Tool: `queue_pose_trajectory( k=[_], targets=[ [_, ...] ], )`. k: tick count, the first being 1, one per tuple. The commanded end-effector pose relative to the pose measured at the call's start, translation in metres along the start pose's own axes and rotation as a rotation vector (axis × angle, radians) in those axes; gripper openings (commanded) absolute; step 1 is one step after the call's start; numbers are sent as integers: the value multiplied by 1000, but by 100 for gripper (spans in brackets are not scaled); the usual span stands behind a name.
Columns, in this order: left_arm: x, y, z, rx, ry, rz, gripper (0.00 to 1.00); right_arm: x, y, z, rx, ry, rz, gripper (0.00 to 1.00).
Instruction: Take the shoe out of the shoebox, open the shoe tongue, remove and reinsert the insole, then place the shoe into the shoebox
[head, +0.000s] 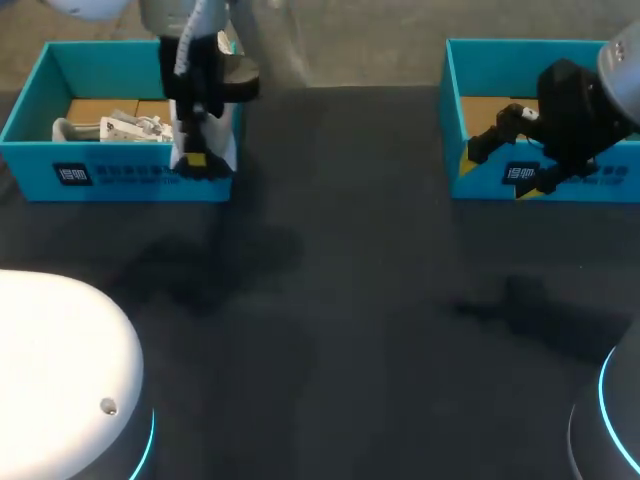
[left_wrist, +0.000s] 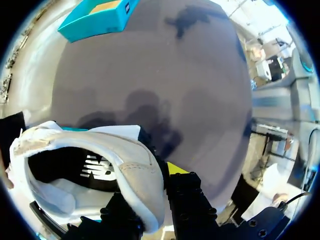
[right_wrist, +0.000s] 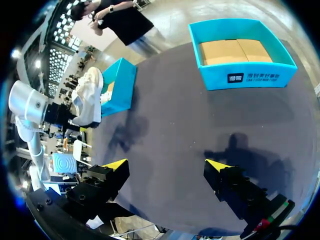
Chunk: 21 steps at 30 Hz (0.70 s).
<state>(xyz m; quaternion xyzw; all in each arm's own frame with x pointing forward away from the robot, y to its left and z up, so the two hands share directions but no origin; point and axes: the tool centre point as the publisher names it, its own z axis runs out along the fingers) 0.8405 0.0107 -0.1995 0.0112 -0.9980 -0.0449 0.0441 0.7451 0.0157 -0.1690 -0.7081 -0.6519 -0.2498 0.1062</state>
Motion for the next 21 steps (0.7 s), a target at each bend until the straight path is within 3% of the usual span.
queue_pose_trajectory(
  k=[1, 9, 13, 21],
  targets=[
    [-10, 26, -5, 12, -18, -12, 0, 1, 0, 1, 0, -2, 2, 100],
    [-40, 77, -9, 26, -26, -74, 0, 1, 0, 1, 0, -2, 2, 100],
    [-56, 99, -13, 95, -18, -151, 0, 1, 0, 1, 0, -2, 2, 100],
    [-56, 99, -13, 95, -18, -151, 0, 1, 0, 1, 0, -2, 2, 100]
  ],
)
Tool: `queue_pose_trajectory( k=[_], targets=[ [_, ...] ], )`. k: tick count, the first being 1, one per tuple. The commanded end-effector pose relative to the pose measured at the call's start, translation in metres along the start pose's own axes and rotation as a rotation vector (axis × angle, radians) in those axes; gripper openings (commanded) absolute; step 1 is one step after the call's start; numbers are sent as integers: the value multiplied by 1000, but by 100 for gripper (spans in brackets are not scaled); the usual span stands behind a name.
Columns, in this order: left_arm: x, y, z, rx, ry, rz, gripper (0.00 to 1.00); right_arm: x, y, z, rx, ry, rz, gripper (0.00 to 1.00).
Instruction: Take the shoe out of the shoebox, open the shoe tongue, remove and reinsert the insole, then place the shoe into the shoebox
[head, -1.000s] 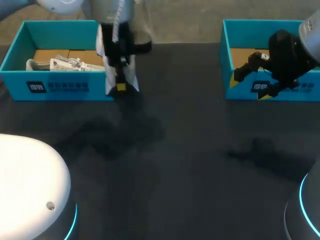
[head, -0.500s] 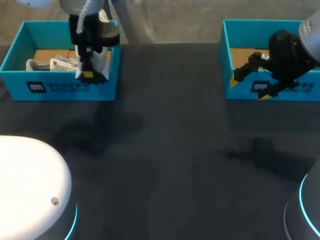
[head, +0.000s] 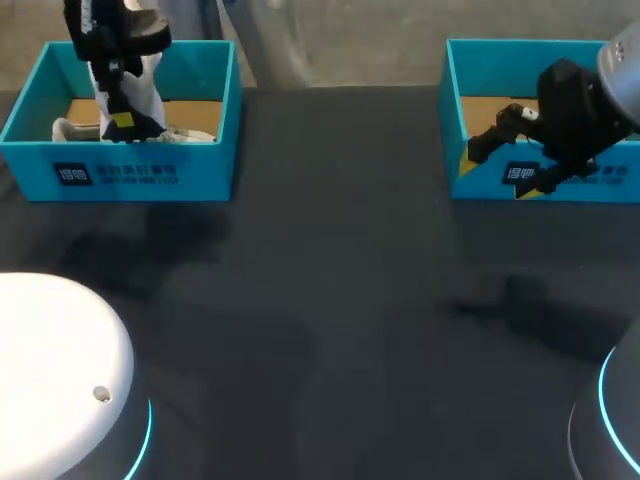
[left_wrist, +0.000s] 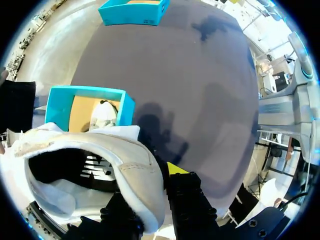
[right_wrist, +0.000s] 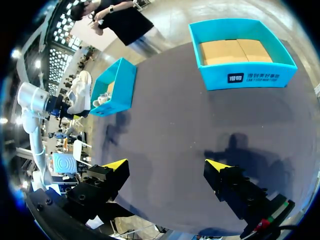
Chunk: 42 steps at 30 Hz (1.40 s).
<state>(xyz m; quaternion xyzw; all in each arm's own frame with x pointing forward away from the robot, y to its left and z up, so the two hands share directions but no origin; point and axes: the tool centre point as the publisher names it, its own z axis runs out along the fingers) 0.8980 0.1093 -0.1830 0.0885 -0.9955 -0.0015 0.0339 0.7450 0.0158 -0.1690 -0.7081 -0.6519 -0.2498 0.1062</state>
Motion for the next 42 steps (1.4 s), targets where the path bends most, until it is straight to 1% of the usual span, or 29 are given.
queue_pose_trajectory(
  k=[1, 17, 20, 21, 24, 26, 27, 28, 31, 36, 37, 39, 42],
  targets=[
    [2, 1, -1, 2, -6, 1, 0, 1, 0, 1, 0, -2, 2, 100],
    [2, 1, -1, 2, -6, 1, 0, 1, 0, 1, 0, -2, 2, 100],
    [-12, 11, -2, 17, 4, -10, 0, 1, 0, 1, 0, -2, 2, 100],
    [-18, 16, -4, 35, 8, -16, 0, 1, 0, 1, 0, -2, 2, 100],
    [-36, 30, -8, 48, 3, -28, 0, 1, 0, 1, 0, -2, 2, 100],
    [-47, 42, -10, 37, 16, -21, 0, 1, 0, 1, 0, -2, 2, 100],
    [-53, 47, -9, 34, 1, -18, 0, 1, 0, 1, 0, -2, 2, 100],
    [-59, 53, -9, 17, 19, -10, 0, 1, 0, 1, 0, -2, 2, 100],
    [-77, 70, -7, 7, 44, 3, 0, 1, 0, 1, 0, -2, 2, 100],
    [-104, 92, 3, -7, 40, 34, 0, 1, 0, 1, 0, -2, 2, 100],
    [-110, 96, 5, -8, 25, 45, 0, 1, 0, 1, 0, -2, 2, 100],
    [-120, 103, 6, -20, 34, 61, 0, 1, 0, 1, 0, -2, 2, 100],
    [-139, 114, 8, -25, 17, 64, 0, 1, 0, 1, 0, -2, 2, 100]
  ],
)
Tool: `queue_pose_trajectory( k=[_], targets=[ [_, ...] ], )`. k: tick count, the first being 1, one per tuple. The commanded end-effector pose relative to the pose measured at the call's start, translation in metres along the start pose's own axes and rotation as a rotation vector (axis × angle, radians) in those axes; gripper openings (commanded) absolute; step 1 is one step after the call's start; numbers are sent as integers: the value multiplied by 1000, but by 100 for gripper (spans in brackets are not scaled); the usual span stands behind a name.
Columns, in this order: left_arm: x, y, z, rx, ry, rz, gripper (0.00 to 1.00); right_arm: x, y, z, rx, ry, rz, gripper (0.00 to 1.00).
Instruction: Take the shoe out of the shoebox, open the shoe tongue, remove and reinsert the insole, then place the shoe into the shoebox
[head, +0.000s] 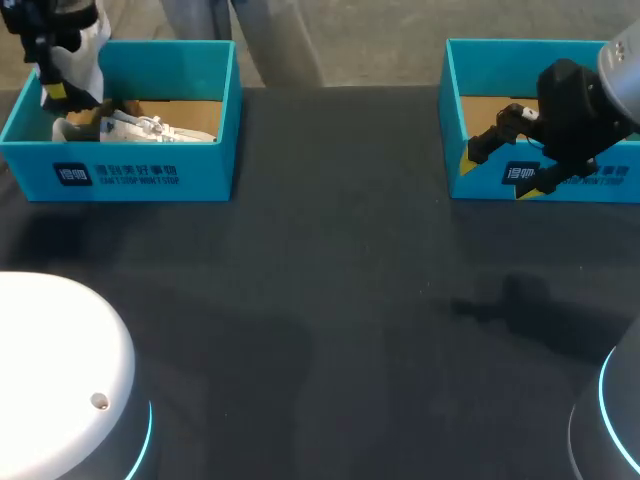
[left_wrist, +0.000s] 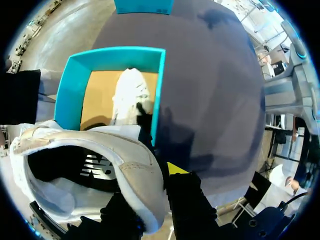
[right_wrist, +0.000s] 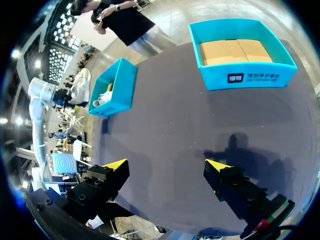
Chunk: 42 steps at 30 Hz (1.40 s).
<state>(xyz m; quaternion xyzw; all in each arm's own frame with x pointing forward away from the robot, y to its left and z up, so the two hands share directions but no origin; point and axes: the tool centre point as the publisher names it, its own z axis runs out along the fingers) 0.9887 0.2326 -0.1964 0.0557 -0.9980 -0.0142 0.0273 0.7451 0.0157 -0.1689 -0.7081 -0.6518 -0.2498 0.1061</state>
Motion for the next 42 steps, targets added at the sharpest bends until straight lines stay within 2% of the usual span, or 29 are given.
queue_pose_trajectory(
  k=[1, 8, 17, 22, 39, 41, 42],
  targets=[
    [-32, 14, 2, 1, 31, -1, 0, 1, 0, 1, 0, -2, 2, 100],
    [-67, 33, 3, -7, 21, -29, 0, 1, 0, 1, 0, -2, 2, 100],
    [-109, 31, 20, -21, 26, -40, 0, 1, 0, 1, 0, -2, 2, 100],
    [-121, 29, 25, -10, 29, -89, 0, 1, 0, 1, 0, -2, 2, 100],
    [-121, 29, 25, -10, 29, -89, 0, 1, 0, 1, 0, -2, 2, 100],
    [-118, 27, 23, -35, 29, 84, 0, 1, 0, 1, 0, -2, 2, 100],
    [-114, 27, 20, -14, 3, 187, 0, 1, 0, 1, 0, -2, 2, 100]
  ],
)
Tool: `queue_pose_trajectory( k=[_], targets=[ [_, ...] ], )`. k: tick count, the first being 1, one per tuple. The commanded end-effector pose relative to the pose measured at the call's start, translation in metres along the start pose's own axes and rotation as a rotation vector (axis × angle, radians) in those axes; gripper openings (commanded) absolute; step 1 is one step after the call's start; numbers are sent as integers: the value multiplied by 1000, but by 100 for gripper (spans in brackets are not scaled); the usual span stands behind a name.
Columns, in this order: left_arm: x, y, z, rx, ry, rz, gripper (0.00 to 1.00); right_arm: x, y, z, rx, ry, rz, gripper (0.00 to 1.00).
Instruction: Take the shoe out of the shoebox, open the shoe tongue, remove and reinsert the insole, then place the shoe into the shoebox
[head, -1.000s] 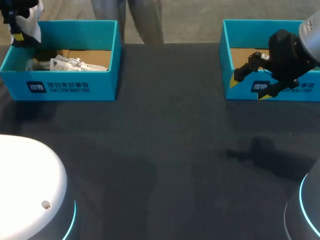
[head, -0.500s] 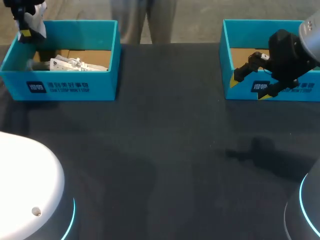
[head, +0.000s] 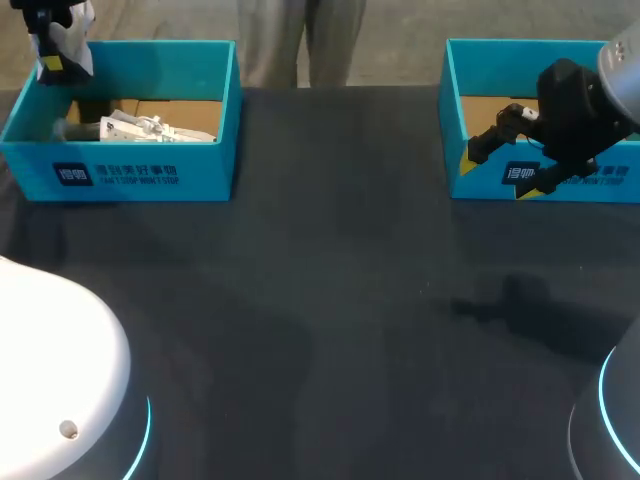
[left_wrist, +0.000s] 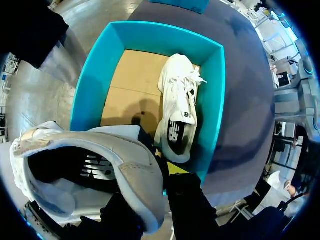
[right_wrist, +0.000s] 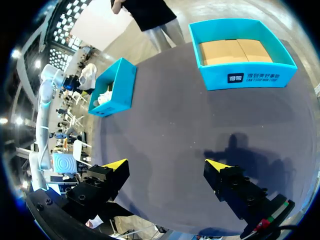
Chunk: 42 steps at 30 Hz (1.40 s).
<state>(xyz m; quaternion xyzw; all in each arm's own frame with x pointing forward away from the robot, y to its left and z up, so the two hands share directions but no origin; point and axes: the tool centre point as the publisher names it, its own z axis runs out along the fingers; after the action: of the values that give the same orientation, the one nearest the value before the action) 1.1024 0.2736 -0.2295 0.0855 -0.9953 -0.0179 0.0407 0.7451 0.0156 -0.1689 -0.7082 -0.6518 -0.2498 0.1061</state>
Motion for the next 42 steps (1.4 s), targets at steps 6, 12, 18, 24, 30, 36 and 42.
queue_pose_trajectory(
  k=[6, 12, 18, 24, 30, 36, 42],
  targets=[
    [6, 12, -11, -184, -17, 658, 0, 1, 0, 1, 0, -2, 2, 100],
    [4, 37, -14, -282, 43, 1111, 0, 1, 0, 1, 0, -2, 2, 100],
    [-14, 57, -16, -253, 76, 1530, 0, 1, 0, 1, 0, -2, 2, 100],
    [-28, 62, -22, -253, 62, 1782, 0, 1, 0, 1, 0, -2, 2, 100],
    [-34, 59, -22, -288, 76, 1748, 0, 1, 0, 1, 0, -2, 2, 100],
    [-34, 59, -22, -288, 76, 1748, 0, 1, 0, 1, 0, -2, 2, 100],
    [-34, 59, -22, -288, 76, 1748, 0, 1, 0, 1, 0, -2, 2, 100]
  ],
)
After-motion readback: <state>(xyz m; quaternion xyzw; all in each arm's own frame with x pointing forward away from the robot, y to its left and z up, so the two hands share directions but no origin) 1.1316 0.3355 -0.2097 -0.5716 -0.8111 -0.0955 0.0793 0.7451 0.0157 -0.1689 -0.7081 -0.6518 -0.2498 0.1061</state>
